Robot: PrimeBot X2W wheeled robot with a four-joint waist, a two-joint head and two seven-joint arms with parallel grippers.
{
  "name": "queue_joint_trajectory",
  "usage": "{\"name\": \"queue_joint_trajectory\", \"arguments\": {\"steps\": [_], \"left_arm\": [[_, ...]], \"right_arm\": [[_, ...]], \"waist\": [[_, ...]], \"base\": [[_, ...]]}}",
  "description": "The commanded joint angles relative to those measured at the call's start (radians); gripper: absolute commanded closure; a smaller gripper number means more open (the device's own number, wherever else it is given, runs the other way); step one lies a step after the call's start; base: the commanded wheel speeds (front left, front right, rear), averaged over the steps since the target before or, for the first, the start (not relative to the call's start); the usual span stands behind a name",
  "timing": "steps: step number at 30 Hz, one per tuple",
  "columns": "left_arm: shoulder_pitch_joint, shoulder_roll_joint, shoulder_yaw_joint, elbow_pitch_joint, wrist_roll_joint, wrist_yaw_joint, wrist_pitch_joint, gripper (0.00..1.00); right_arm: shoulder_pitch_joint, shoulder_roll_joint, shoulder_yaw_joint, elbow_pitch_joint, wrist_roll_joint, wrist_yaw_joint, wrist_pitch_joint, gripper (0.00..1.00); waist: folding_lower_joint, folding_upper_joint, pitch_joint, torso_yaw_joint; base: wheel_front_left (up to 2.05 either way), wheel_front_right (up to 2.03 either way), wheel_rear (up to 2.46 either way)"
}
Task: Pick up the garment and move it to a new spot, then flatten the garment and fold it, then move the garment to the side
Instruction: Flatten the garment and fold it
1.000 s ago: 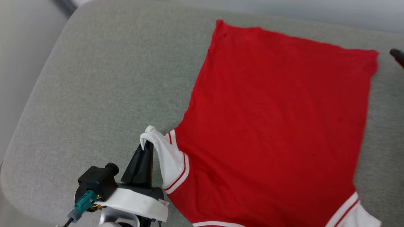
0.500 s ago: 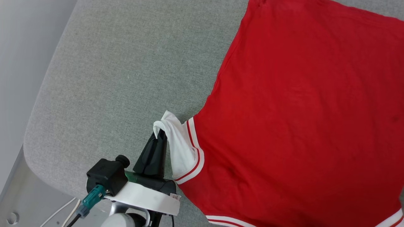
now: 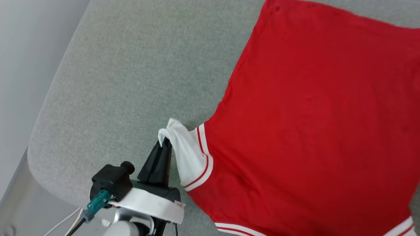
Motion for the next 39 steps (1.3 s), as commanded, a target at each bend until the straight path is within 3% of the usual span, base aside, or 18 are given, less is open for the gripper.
{"name": "queue_joint_trajectory", "arguments": {"steps": [1, 6, 13, 21, 28, 35, 36, 37, 38, 39], "left_arm": [[0.021, 0.008, 0.004, 0.014, -0.010, 0.005, 0.008, 1.00], [0.052, 0.030, 0.021, 0.029, -0.018, 0.024, 0.022, 1.00], [0.117, 0.088, 0.065, 0.036, -0.026, 0.069, 0.062, 1.00], [0.225, 0.144, 0.137, 0.030, -0.056, 0.129, 0.092, 1.00], [0.293, 0.173, 0.175, 0.020, -0.080, 0.161, 0.116, 1.00], [0.306, 0.181, 0.182, 0.013, -0.091, 0.171, 0.131, 1.00], [0.306, 0.181, 0.180, 0.012, -0.091, 0.172, 0.133, 1.00], [0.303, 0.180, 0.178, 0.010, -0.091, 0.172, 0.133, 1.00], [0.298, 0.180, 0.176, 0.009, -0.090, 0.171, 0.135, 1.00], [0.293, 0.181, 0.175, 0.008, -0.089, 0.171, 0.137, 1.00]], "right_arm": [[0.013, -0.024, 0.041, -0.030, 0.005, 0.001, -0.010, 1.00], [0.060, -0.059, 0.157, -0.101, 0.061, 0.001, -0.014, 1.00], [0.248, -0.165, 0.310, -0.282, 0.200, 0.001, -0.001, 1.00], [0.622, -0.244, 0.330, -0.537, 0.317, 0.001, 0.047, 1.00], [0.974, -0.197, 0.266, -0.696, 0.359, 0.001, 0.093, 1.00], [1.219, -0.073, 0.215, -0.766, 0.369, 0.001, 0.113, 1.00], [1.233, -0.055, 0.209, -0.771, 0.368, 0.001, 0.103, 0.93], [1.243, -0.039, 0.204, -0.773, 0.368, 0.001, 0.092, 0.53], [1.249, -0.024, 0.198, -0.775, 0.365, 0.001, 0.073, 0.00], [1.250, -0.010, 0.191, -0.777, 0.362, 0.001, 0.049, 0.00]], "waist": [[-0.0001, 0.0000, -0.044, -0.032], [-0.0001, 0.0000, -0.115, -0.092], [-0.0001, 0.0000, -0.246, -0.227], [-0.0001, 0.0000, -0.359, -0.395], [-0.0001, 0.0000, -0.397, -0.496], [-0.0001, 0.0000, -0.393, -0.529], [-0.0001, 0.0000, -0.390, -0.530], [-0.0001, 0.0000, -0.386, -0.530], [-0.0001, 0.0000, -0.382, -0.529], [-0.0001, 0.0000, -0.378, -0.528]], "base": [[0.00, 0.00, 0.00], [0.00, 0.00, 0.00], [0.00, 0.00, 0.00], [0.00, 0.00, 0.00], [0.00, 0.00, 0.00], [0.00, 0.00, 0.00], [0.00, 0.00, 0.00], [0.00, 0.00, 0.00], [0.00, 0.00, 0.00], [0.00, 0.00, 0.00]]}}
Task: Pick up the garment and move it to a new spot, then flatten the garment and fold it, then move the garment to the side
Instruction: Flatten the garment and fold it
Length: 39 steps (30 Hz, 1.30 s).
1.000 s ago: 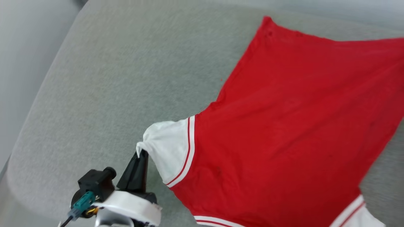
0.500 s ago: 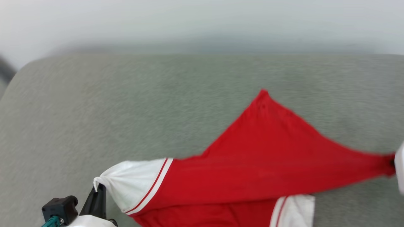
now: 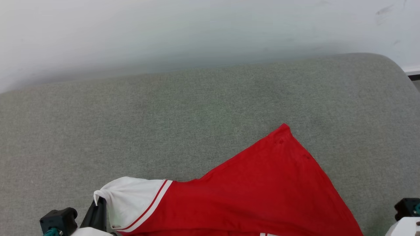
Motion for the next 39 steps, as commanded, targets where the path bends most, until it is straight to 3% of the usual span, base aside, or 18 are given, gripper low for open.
{"name": "queue_joint_trajectory", "arguments": {"steps": [1, 10, 14, 18, 22, 31, 39], "left_arm": [[-0.012, 0.004, 0.001, -0.005, 0.001, 0.004, 0.003, 1.00], [-0.064, -0.005, -0.026, -0.023, 0.013, -0.008, 0.010, 1.00], [-0.119, -0.011, -0.038, -0.020, 0.021, -0.019, 0.007, 1.00], [-0.182, -0.026, -0.059, -0.015, 0.034, -0.036, -0.002, 1.00], [-0.237, -0.038, -0.079, -0.015, 0.047, -0.051, -0.013, 1.00], [-0.310, -0.062, -0.115, -0.030, 0.068, -0.073, -0.029, 1.00], [-0.349, -0.080, -0.134, -0.011, 0.072, -0.086, -0.043, 1.00]], "right_arm": [[-0.007, 0.014, -0.012, -0.006, -0.007, 0.000, -0.030, 0.00], [-0.148, 0.093, -0.122, 0.055, -0.063, 0.000, -0.432, 0.00], [-0.241, 0.109, -0.130, 0.113, -0.038, 0.000, -0.535, 0.00], [-0.354, 0.097, -0.119, 0.175, -0.014, 0.000, -0.564, 0.00], [-0.469, 0.055, -0.067, 0.222, 0.010, 0.000, -0.484, 0.00], [-0.659, -0.026, 0.066, 0.219, 0.055, 0.000, -0.062, 0.00], [-0.676, -0.031, 0.171, 0.256, 0.061, 0.000, 0.105, 0.00]], "waist": [[0.0002, 0.0000, 0.008, 0.002], [0.0002, 0.0000, 0.055, 0.034], [0.0002, 0.0000, 0.104, 0.062], [0.0002, 0.0000, 0.161, 0.095], [0.0002, 0.0000, 0.204, 0.127], [0.0002, 0.0000, 0.274, 0.188], [0.0002, 0.0000, 0.313, 0.236]], "base": [[0.00, 0.00, 0.00], [0.00, 0.00, 0.00], [0.00, 0.00, 0.00], [0.00, 0.00, 0.00], [0.00, 0.00, 0.00], [0.00, 0.00, 0.00], [0.00, 0.00, 0.00]]}}
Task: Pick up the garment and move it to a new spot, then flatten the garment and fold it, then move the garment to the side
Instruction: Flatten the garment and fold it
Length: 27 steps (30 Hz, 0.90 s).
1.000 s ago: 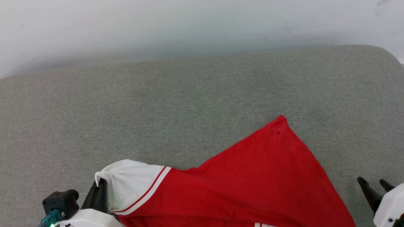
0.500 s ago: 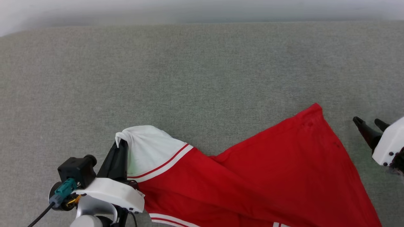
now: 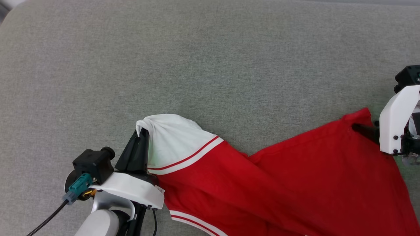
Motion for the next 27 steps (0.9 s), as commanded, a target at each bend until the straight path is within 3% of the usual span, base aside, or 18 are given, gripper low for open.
{"name": "queue_joint_trajectory", "arguments": {"steps": [1, 2, 3, 4, 11, 17, 27], "left_arm": [[-0.010, -0.004, 0.001, 0.007, -0.001, -0.002, -0.009, 1.00], [-0.011, -0.006, 0.000, 0.011, -0.002, -0.003, -0.011, 1.00], [-0.012, -0.008, -0.001, 0.015, -0.003, -0.004, -0.012, 1.00], [-0.013, -0.009, -0.001, 0.020, -0.005, -0.005, -0.014, 1.00], [-0.001, 0.005, 0.011, 0.047, -0.016, -0.003, -0.014, 1.00], [-0.033, 0.052, 0.024, 0.073, -0.005, -0.004, 0.018, 1.00], [-0.230, 0.105, 0.053, 0.220, -0.043, -0.084, 0.088, 1.00]], "right_arm": [[0.030, 0.017, 0.034, 0.040, 0.003, 0.000, 0.027, 0.00], [0.040, 0.021, 0.047, 0.052, 0.006, 0.000, 0.038, 0.25], [0.048, 0.028, 0.056, 0.064, 0.013, 0.000, 0.043, 0.78], [0.056, 0.034, 0.065, 0.073, 0.019, 0.001, 0.048, 1.00], [0.019, 0.001, 0.103, 0.054, 0.035, 0.001, -0.002, 1.00], [-0.027, -0.029, 0.118, 0.052, 0.007, 0.000, -0.088, 1.00], [-0.085, -0.005, 0.116, 0.145, -0.060, 0.000, -0.253, 1.00]], "waist": [[-0.0001, 0.0000, 0.009, 0.012], [-0.0001, 0.0000, 0.010, 0.015], [-0.0001, 0.0000, 0.009, 0.018], [-0.0001, 0.0000, 0.007, 0.020], [-0.0001, 0.0000, -0.040, 0.011], [-0.0001, 0.0000, -0.136, -0.018], [-0.0001, 0.0000, -0.293, -0.063]], "base": [[0.00, 0.00, 0.00], [0.00, 0.00, 0.00], [0.00, 0.00, 0.00], [0.00, 0.00, 0.00], [0.00, 0.00, 0.00], [0.00, 0.00, 0.00], [0.00, 0.00, 0.00]]}}
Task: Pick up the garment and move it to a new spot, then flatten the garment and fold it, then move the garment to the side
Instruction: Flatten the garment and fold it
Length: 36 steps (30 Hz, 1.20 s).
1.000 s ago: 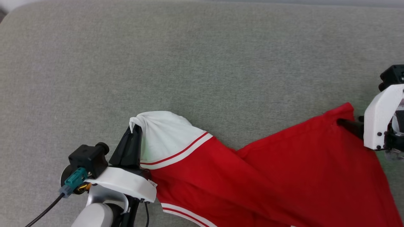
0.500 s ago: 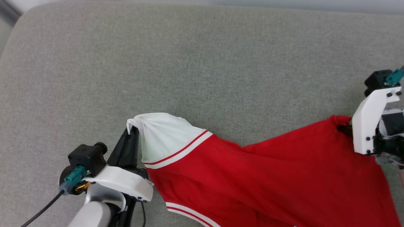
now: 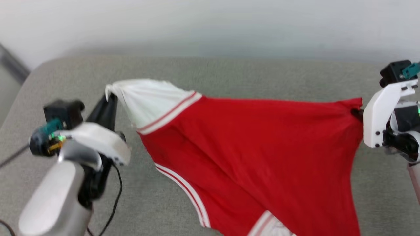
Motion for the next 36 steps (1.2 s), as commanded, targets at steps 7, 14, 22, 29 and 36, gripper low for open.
{"name": "queue_joint_trajectory", "arguments": {"steps": [7, 14, 22, 29, 36], "left_arm": [[-0.269, -0.010, -0.016, 0.227, 0.020, -0.060, 0.019, 1.00], [-0.536, -0.041, -0.024, 0.458, 0.054, -0.107, -0.043, 1.00], [-0.861, -0.020, 0.002, 0.595, 0.089, -0.134, -0.135, 1.00], [-1.112, 0.012, 0.003, 0.652, 0.128, -0.157, -0.191, 1.00], [-1.256, 0.017, 0.005, 0.686, 0.135, -0.172, -0.215, 1.00]], "right_arm": [[-0.122, 0.026, -0.010, 0.105, -0.064, -0.001, -0.098, 1.00], [-0.291, 0.040, -0.033, 0.184, -0.153, -0.001, -0.218, 1.00], [-0.538, 0.070, -0.096, 0.254, -0.267, -0.001, -0.383, 1.00], [-0.737, 0.090, -0.132, 0.277, -0.335, -0.001, -0.518, 1.00], [-0.873, 0.095, -0.128, 0.322, -0.361, -0.001, -0.617, 1.00]], "waist": [[0.0000, 0.0000, -0.090, -0.053], [0.0000, 0.0000, -0.040, -0.085], [0.0000, 0.0000, 0.129, -0.120], [0.0000, 0.0000, 0.299, -0.131], [0.0000, 0.0000, 0.438, -0.128]], "base": [[0.00, 0.00, 0.00], [0.00, 0.00, 0.00], [0.00, 0.00, 0.00], [0.00, 0.00, 0.00], [0.00, 0.00, 0.00]]}}
